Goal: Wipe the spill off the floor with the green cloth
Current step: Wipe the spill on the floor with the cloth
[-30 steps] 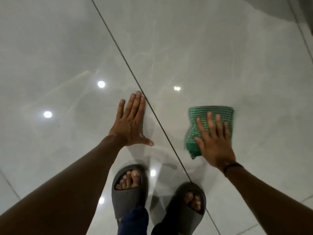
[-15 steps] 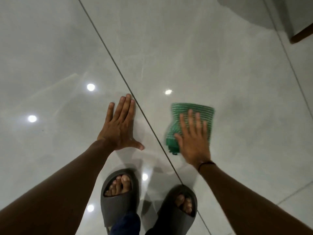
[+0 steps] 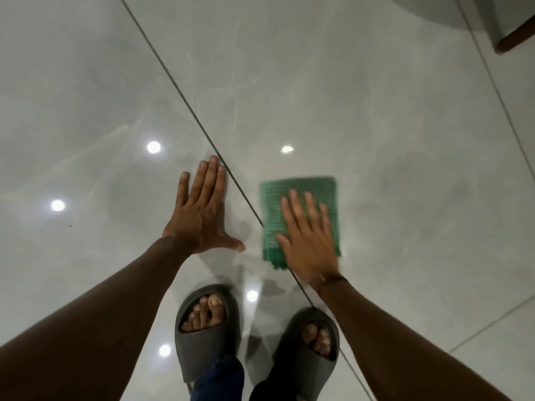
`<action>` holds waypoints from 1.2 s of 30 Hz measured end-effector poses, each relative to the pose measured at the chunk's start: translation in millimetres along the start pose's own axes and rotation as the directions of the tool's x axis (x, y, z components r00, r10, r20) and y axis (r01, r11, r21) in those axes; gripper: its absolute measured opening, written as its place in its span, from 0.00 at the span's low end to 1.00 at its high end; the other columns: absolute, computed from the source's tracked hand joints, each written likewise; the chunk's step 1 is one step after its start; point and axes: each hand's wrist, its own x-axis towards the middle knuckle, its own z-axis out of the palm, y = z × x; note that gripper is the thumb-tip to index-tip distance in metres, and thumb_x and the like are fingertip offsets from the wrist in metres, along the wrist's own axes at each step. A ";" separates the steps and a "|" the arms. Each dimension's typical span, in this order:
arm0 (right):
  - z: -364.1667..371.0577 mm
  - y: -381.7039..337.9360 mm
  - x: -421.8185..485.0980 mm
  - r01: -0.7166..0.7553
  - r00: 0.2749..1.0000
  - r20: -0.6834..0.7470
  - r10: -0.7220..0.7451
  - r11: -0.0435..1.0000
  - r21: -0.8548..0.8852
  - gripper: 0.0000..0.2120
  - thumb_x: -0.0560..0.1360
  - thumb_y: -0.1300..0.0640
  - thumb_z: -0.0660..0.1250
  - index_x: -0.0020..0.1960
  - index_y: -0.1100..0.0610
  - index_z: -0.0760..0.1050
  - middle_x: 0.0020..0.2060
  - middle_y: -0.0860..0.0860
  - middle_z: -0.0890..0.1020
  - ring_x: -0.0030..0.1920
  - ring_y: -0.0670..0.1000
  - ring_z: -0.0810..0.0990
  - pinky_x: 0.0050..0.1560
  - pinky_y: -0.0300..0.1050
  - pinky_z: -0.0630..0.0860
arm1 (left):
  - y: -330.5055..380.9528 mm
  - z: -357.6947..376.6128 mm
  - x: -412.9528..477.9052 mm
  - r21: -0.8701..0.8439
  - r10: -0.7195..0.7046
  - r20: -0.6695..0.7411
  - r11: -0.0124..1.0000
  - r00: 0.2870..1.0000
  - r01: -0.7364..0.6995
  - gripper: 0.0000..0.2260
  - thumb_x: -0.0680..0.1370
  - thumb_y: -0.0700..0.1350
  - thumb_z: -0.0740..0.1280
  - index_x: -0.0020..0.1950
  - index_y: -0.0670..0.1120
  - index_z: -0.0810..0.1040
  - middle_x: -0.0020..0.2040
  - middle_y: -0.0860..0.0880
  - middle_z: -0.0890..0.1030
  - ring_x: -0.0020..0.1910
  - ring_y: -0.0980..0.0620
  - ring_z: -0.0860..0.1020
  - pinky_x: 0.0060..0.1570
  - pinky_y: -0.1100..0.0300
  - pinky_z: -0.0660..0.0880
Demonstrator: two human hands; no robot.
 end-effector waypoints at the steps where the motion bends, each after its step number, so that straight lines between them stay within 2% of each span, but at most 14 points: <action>1: 1.8 21.6 -29.2 -0.097 0.995 0.036 0.096 0.995 0.038 0.38 0.87 0.37 0.50 0.91 0.52 0.43 0.91 0.53 0.44 0.90 0.61 0.43 0.88 0.69 0.48 | -3.6 0.8 -6.0 0.008 -0.009 -0.008 1.000 1.000 0.009 0.82 0.55 0.90 0.65 0.89 0.43 0.29 0.89 0.43 0.27 0.89 0.42 0.29 0.87 0.35 0.34; 3: -10.0 77.0 -43.8 -0.365 0.931 0.040 0.363 0.929 0.060 0.37 0.87 0.39 0.47 0.91 0.55 0.46 0.91 0.57 0.47 0.90 0.65 0.46 0.87 0.72 0.51 | -7.6 -7.5 -10.0 0.024 -0.036 -0.037 0.999 0.999 0.037 0.82 0.55 0.90 0.65 0.89 0.43 0.29 0.89 0.43 0.28 0.89 0.42 0.30 0.87 0.36 0.33; 5: -32.4 127.6 -8.2 -0.583 0.809 -0.009 0.588 0.804 0.119 0.37 0.88 0.40 0.46 0.90 0.59 0.49 0.90 0.60 0.51 0.89 0.67 0.49 0.86 0.72 0.52 | -7.3 -16.8 -3.6 0.051 -0.024 -0.064 0.998 0.998 0.028 0.82 0.55 0.90 0.65 0.89 0.42 0.30 0.89 0.42 0.29 0.89 0.41 0.31 0.87 0.34 0.37; 9: -80.5 131.9 130.0 -0.683 0.687 -0.151 0.711 0.702 0.201 0.39 0.87 0.36 0.42 0.90 0.59 0.49 0.90 0.61 0.51 0.89 0.68 0.49 0.87 0.71 0.50 | -7.5 -35.3 10.3 0.079 -0.021 -0.096 0.996 0.995 0.028 0.81 0.56 0.90 0.65 0.89 0.42 0.31 0.89 0.41 0.30 0.89 0.41 0.31 0.87 0.34 0.36; 12: -90.6 62.9 197.7 -0.595 0.765 -0.179 0.619 0.785 0.169 0.40 0.87 0.35 0.42 0.90 0.58 0.50 0.90 0.61 0.52 0.89 0.69 0.50 0.87 0.71 0.49 | -16.1 -42.4 16.6 0.075 -0.041 -0.099 0.996 0.994 0.048 0.81 0.57 0.90 0.64 0.89 0.42 0.31 0.90 0.40 0.30 0.89 0.40 0.31 0.86 0.35 0.34; 16: -57.4 -45.6 160.4 -0.162 0.967 -0.185 0.177 0.982 0.097 0.39 0.87 0.33 0.46 0.90 0.55 0.52 0.90 0.59 0.53 0.89 0.68 0.51 0.87 0.70 0.49 | -24.7 -35.7 10.9 0.073 -0.061 -0.078 0.995 0.995 0.067 0.81 0.56 0.91 0.62 0.89 0.40 0.32 0.90 0.39 0.31 0.89 0.39 0.32 0.87 0.33 0.37; 20: -5.0 -54.3 48.8 0.026 0.996 -0.085 -0.017 0.994 0.104 0.39 0.87 0.32 0.51 0.91 0.51 0.48 0.91 0.54 0.47 0.90 0.61 0.45 0.89 0.68 0.46 | -28.3 -30.8 10.7 0.053 -0.042 -0.097 0.997 0.994 0.047 0.81 0.55 0.92 0.59 0.90 0.40 0.34 0.90 0.40 0.33 0.90 0.40 0.33 0.87 0.32 0.40; 22: 11.4 -18.1 -13.6 -0.057 0.998 -0.030 0.060 0.995 0.077 0.39 0.87 0.32 0.52 0.91 0.49 0.47 0.91 0.52 0.46 0.90 0.60 0.44 0.88 0.68 0.48 | -29.2 -27.5 13.3 0.058 -0.052 -0.099 0.997 0.994 0.058 0.82 0.54 0.92 0.61 0.89 0.41 0.32 0.90 0.41 0.32 0.90 0.41 0.32 0.87 0.31 0.40; 24: 11.3 35.8 -46.9 -0.268 0.962 -0.024 0.271 0.959 0.096 0.39 0.87 0.34 0.52 0.91 0.50 0.47 0.91 0.54 0.47 0.90 0.63 0.46 0.88 0.69 0.48 | -32.0 -23.4 15.0 0.062 -0.050 -0.114 0.996 0.992 0.058 0.82 0.54 0.91 0.62 0.89 0.42 0.31 0.90 0.41 0.31 0.90 0.41 0.32 0.87 0.32 0.40; 27: -15.9 111.7 -9.7 -0.635 0.757 -0.063 0.651 0.754 0.168 0.38 0.87 0.38 0.51 0.90 0.57 0.49 0.90 0.61 0.51 0.89 0.68 0.50 0.85 0.74 0.53 | -35.6 -16.5 15.7 0.083 -0.045 -0.160 0.995 0.986 0.059 0.81 0.55 0.92 0.61 0.90 0.42 0.33 0.90 0.41 0.32 0.90 0.41 0.33 0.87 0.36 0.37; 28: -28.1 126.0 20.9 -0.689 0.701 -0.076 0.709 0.702 0.181 0.38 0.88 0.37 0.49 0.90 0.58 0.49 0.89 0.63 0.51 0.89 0.69 0.50 0.85 0.73 0.52 | -35.9 -15.6 16.5 0.093 -0.045 -0.161 0.994 0.986 0.061 0.81 0.55 0.92 0.61 0.90 0.42 0.33 0.91 0.41 0.33 0.90 0.41 0.34 0.87 0.39 0.37; 30: -54.8 131.2 87.1 -0.717 0.667 -0.096 0.739 0.671 0.186 0.39 0.88 0.36 0.46 0.90 0.58 0.47 0.89 0.63 0.49 0.89 0.69 0.47 0.86 0.71 0.49 | -34.2 -15.1 18.4 0.098 -0.045 -0.149 0.993 0.988 0.060 0.81 0.55 0.92 0.61 0.90 0.43 0.33 0.91 0.42 0.33 0.90 0.41 0.34 0.87 0.40 0.36; 33: -77.3 85.3 165.6 -0.624 0.764 -0.076 0.640 0.764 0.165 0.40 0.88 0.35 0.45 0.91 0.57 0.44 0.90 0.63 0.46 0.89 0.70 0.44 0.87 0.71 0.44 | -32.1 -17.7 19.7 0.080 -0.076 -0.127 0.993 0.989 0.086 0.82 0.53 0.92 0.61 0.90 0.44 0.33 0.91 0.43 0.32 0.90 0.42 0.33 0.86 0.44 0.29; 36: -79.4 6.9 184.1 -0.363 0.915 -0.124 0.384 0.918 0.158 0.40 0.87 0.33 0.47 0.91 0.54 0.46 0.90 0.58 0.42 0.89 0.69 0.43 0.87 0.71 0.40 | -29.8 -22.4 19.7 0.059 -0.096 -0.100 0.993 0.990 0.103 0.83 0.52 0.92 0.63 0.90 0.44 0.34 0.91 0.44 0.33 0.90 0.44 0.33 0.83 0.51 0.22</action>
